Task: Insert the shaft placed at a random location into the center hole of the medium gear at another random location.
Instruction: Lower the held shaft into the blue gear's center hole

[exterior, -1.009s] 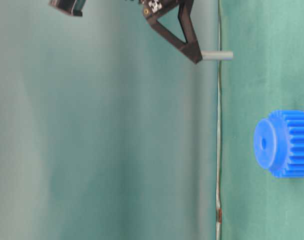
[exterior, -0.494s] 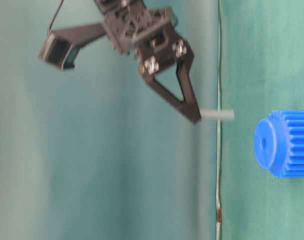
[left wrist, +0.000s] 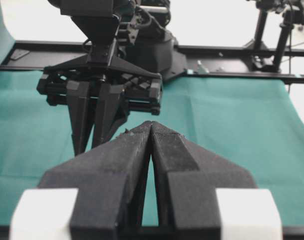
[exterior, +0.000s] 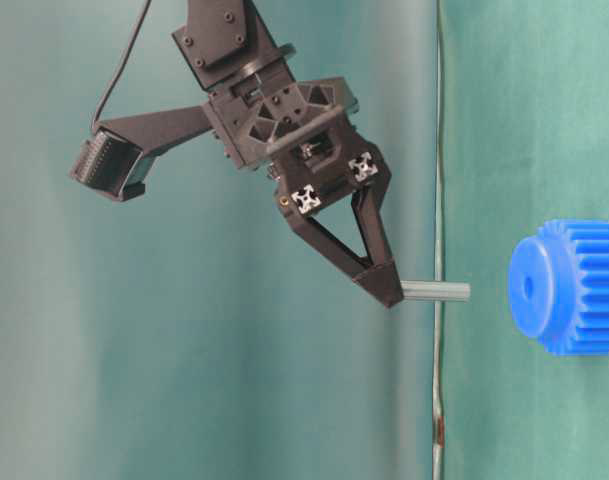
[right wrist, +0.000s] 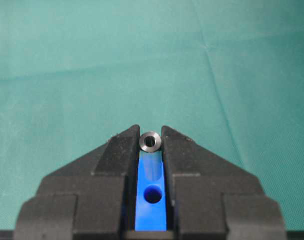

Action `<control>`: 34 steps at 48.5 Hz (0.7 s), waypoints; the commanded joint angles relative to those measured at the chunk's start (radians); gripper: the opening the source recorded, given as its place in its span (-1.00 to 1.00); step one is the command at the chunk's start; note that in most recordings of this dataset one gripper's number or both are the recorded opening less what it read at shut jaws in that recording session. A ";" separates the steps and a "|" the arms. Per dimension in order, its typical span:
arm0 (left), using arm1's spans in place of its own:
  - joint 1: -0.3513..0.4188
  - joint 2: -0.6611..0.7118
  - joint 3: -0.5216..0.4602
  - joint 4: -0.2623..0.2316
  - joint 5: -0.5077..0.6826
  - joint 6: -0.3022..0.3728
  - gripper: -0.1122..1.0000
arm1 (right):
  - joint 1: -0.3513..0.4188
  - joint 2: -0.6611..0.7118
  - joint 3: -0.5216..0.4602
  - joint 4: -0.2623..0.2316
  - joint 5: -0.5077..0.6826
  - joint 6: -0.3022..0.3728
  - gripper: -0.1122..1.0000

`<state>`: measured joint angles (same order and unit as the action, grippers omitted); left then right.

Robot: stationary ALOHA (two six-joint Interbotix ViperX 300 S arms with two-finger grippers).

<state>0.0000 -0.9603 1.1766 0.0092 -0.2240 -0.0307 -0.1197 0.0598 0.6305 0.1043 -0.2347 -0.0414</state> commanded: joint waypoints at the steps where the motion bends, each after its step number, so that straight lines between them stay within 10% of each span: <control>1: -0.002 0.009 -0.020 0.002 -0.005 -0.002 -0.79 | 0.003 -0.015 -0.023 -0.002 -0.002 -0.009 -0.55; 34: -0.002 0.009 -0.020 0.003 -0.005 -0.002 -0.79 | 0.002 0.034 -0.028 0.006 -0.006 0.000 -0.55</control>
<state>-0.0015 -0.9587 1.1766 0.0107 -0.2240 -0.0307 -0.1181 0.0936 0.6305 0.1058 -0.2347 -0.0414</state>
